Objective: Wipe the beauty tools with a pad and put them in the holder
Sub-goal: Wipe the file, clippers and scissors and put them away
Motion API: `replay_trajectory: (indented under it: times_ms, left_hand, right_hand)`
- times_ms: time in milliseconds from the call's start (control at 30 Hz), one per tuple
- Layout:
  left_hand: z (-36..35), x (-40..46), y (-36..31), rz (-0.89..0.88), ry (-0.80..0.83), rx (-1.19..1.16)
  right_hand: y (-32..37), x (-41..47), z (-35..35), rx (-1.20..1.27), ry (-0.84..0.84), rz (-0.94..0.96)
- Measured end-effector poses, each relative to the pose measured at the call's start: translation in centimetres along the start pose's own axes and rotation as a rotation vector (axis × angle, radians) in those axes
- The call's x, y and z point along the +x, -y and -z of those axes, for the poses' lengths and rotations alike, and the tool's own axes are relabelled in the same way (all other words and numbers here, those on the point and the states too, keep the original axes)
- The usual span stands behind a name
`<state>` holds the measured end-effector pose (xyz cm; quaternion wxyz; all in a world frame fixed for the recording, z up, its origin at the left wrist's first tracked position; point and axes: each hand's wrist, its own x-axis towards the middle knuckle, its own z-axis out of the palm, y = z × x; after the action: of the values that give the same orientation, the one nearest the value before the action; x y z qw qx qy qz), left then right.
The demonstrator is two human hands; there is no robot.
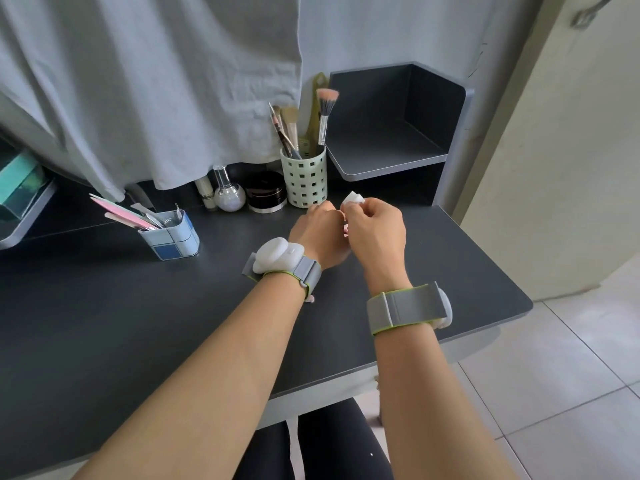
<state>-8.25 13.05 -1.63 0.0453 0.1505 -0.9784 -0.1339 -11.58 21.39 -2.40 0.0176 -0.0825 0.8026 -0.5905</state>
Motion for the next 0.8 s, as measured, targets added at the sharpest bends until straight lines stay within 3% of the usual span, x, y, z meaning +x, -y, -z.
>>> replay_trajectory:
  times_ms: [233, 800]
  left_hand:
    - [-0.4, -0.1, -0.6, 0.009, 0.052, 0.028]
    - [0.0, -0.7, 1.7, 0.001, -0.062, 0.029]
  right_hand:
    - [-0.2, 0.0, 0.7, 0.007, -0.008, 0.003]
    - [0.2, -1.1, 0.5, 0.032, 0.020, 0.009]
